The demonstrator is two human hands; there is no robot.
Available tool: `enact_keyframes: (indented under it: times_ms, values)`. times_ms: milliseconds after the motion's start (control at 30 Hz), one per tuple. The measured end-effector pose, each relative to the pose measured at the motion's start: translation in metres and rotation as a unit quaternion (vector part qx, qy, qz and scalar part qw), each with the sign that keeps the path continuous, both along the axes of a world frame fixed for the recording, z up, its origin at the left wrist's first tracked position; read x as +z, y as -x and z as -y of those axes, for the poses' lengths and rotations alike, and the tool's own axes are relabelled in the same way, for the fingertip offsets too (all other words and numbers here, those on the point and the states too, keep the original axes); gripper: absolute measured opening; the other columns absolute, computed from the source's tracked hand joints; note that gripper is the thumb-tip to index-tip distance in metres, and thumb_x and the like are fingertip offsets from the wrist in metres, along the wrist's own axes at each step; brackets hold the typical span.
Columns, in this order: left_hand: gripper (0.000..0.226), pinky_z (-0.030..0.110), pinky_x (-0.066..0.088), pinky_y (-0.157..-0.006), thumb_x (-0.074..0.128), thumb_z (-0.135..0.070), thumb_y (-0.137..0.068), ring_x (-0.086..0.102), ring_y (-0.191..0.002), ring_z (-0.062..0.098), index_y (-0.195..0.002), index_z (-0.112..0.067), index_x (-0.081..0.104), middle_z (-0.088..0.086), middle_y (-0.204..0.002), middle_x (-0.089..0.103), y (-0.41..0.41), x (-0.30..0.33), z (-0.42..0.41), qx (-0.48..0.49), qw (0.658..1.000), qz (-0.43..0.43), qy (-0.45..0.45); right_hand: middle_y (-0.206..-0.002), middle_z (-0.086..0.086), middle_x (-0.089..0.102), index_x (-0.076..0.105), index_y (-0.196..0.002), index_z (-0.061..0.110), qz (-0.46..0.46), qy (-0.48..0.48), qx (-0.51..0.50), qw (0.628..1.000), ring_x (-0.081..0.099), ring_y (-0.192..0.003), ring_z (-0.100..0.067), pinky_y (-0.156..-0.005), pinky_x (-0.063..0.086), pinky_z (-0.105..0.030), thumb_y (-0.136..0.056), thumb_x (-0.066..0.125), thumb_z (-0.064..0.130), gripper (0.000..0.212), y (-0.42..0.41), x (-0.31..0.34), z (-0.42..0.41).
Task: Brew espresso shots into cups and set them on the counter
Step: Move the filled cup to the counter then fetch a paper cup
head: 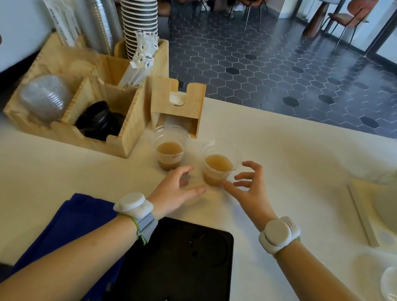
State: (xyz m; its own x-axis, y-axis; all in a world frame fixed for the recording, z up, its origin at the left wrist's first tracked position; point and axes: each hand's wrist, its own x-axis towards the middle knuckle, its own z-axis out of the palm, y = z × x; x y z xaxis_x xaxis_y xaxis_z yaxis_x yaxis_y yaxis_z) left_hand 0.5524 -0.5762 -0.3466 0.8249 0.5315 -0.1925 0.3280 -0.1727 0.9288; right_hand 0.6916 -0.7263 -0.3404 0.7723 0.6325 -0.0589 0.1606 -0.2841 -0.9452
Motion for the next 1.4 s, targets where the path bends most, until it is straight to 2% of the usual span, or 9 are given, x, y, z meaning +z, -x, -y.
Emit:
enact_keyframes:
  times_ms: [200,333,500,733,967,1100,1200,1267,1400]
  values:
    - [0.047,0.023,0.044,-0.095,0.071,-0.035,-0.083,0.053,-0.119,0.008,-0.126,-0.023,0.056,-0.008,-0.127,0.057,0.038,0.019,-0.008,-0.025,0.999,0.02,-0.002,-0.095,-0.002,0.054,0.044,-0.114,0.029,0.01,-0.056,-0.053,0.997,0.055,-0.084,-0.015,-0.076,0.051,-0.032,-0.084,0.067,0.029,0.038,0.024,0.02,-0.003]
    - [0.041,0.011,0.047,-0.082,0.069,-0.033,-0.084,0.059,-0.107,-0.001,-0.123,-0.025,0.058,-0.012,-0.121,0.061,0.066,0.046,-0.02,-0.033,0.997,0.062,-0.011,-0.09,0.001,0.055,0.05,-0.111,0.026,0.016,-0.101,-0.027,0.994,0.057,-0.079,-0.013,-0.063,0.052,-0.02,-0.086,0.066,0.023,0.03,0.051,0.05,-0.022]
    - [0.036,0.009,0.049,-0.071,0.066,-0.04,-0.086,0.06,-0.097,-0.009,-0.121,-0.033,0.058,-0.018,-0.113,0.063,0.128,0.093,-0.044,0.0,0.994,0.101,-0.05,-0.092,0.002,0.058,0.053,-0.112,0.025,0.014,-0.116,0.049,0.992,0.059,-0.08,-0.008,-0.064,0.049,-0.017,-0.085,0.067,0.025,0.03,0.109,0.086,-0.068]
    - [0.031,0.03,0.054,-0.079,0.065,-0.05,-0.077,0.066,-0.095,0.008,-0.106,-0.04,0.067,-0.008,-0.1,0.071,0.245,0.135,-0.08,0.037,0.991,0.116,-0.064,-0.094,0.003,0.06,0.056,-0.11,0.026,0.022,-0.146,0.147,0.978,0.058,-0.086,-0.01,-0.074,0.05,-0.023,-0.085,0.066,0.02,0.027,0.221,0.113,-0.125]
    - [0.03,0.033,0.055,-0.08,0.069,-0.041,-0.081,0.066,-0.099,0.009,-0.11,-0.038,0.066,-0.012,-0.106,0.07,0.385,0.131,-0.116,0.136,0.979,0.13,-0.073,-0.108,0.003,0.057,0.05,-0.113,0.029,0.013,-0.145,0.254,0.956,0.059,-0.095,-0.012,-0.076,0.049,-0.024,-0.084,0.068,0.024,0.035,0.343,0.119,-0.186]
    - [0.03,0.023,0.055,-0.073,0.07,-0.029,-0.083,0.065,-0.1,0.006,-0.113,-0.032,0.065,-0.009,-0.11,0.069,0.462,0.125,-0.132,0.214,0.963,0.142,-0.085,-0.108,0.011,0.056,0.049,-0.116,0.032,-0.006,-0.153,0.315,0.937,0.059,-0.087,0.005,-0.069,0.049,-0.008,-0.084,0.068,0.021,0.039,0.41,0.12,-0.223]
    - [0.031,0.024,0.056,-0.072,0.069,-0.022,-0.085,0.066,-0.097,0.005,-0.115,-0.029,0.064,-0.006,-0.112,0.068,0.514,0.122,-0.142,0.274,0.946,0.142,-0.096,-0.114,0.005,0.055,0.048,-0.12,0.028,-0.026,-0.148,0.37,0.917,0.059,-0.096,-0.006,-0.075,0.049,-0.008,-0.084,0.068,0.012,0.044,0.456,0.119,-0.248]
    - [0.036,0.029,0.056,-0.075,0.071,-0.031,-0.079,0.066,-0.098,0.008,-0.115,-0.031,0.064,-0.007,-0.112,0.069,0.55,0.118,-0.149,0.324,0.93,0.147,-0.09,-0.117,-0.001,0.054,0.048,-0.123,0.024,-0.043,-0.138,0.41,0.901,0.058,-0.099,-0.015,-0.078,0.049,-0.011,-0.084,0.067,0.009,0.046,0.488,0.119,-0.266]
    - [0.043,0.027,0.055,-0.069,0.068,-0.042,-0.071,0.067,-0.099,0.012,-0.113,-0.031,0.063,-0.009,-0.107,0.071,0.608,0.111,-0.163,0.395,0.902,0.166,-0.059,-0.119,0.0,0.053,0.047,-0.126,0.024,-0.063,-0.136,0.484,0.862,0.057,-0.097,-0.009,-0.072,0.049,-0.009,-0.085,0.067,0.011,0.048,0.538,0.118,-0.305]
